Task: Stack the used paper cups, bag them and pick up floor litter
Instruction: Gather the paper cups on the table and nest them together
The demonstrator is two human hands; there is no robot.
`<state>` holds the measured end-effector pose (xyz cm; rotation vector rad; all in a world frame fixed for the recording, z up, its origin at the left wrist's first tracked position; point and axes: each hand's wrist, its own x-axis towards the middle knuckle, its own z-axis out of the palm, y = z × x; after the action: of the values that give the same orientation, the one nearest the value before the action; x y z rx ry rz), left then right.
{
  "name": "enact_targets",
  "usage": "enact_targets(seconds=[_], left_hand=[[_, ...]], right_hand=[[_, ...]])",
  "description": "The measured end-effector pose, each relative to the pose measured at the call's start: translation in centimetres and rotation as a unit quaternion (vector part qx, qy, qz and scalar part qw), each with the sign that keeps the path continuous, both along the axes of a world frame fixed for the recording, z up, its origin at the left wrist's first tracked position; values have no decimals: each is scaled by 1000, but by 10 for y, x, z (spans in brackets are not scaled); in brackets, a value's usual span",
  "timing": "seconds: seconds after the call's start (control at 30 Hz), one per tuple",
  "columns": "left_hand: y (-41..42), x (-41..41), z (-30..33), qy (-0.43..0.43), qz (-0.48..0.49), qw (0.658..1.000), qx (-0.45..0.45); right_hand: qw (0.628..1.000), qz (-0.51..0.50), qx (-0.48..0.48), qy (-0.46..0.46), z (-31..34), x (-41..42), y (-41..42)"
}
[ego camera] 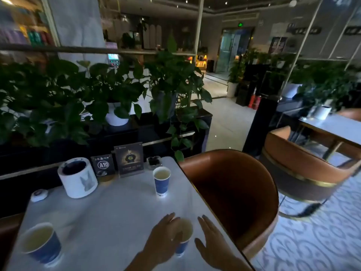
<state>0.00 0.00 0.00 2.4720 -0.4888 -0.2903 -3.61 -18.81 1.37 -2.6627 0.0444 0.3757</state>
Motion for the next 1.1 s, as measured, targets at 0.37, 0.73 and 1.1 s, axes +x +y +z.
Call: enact_targets(seconds=[0.37, 0.73, 1.1], left_hand=[[2, 10, -38, 30, 15, 994, -101], [2, 5, -24, 75, 60, 986, -137], [35, 24, -4, 16, 122, 980, -158]], right_hand=[[999, -15, 34, 19, -37, 8, 17], [995, -63, 69, 34, -34, 18, 34], [994, -27, 84, -70, -8, 49, 62]])
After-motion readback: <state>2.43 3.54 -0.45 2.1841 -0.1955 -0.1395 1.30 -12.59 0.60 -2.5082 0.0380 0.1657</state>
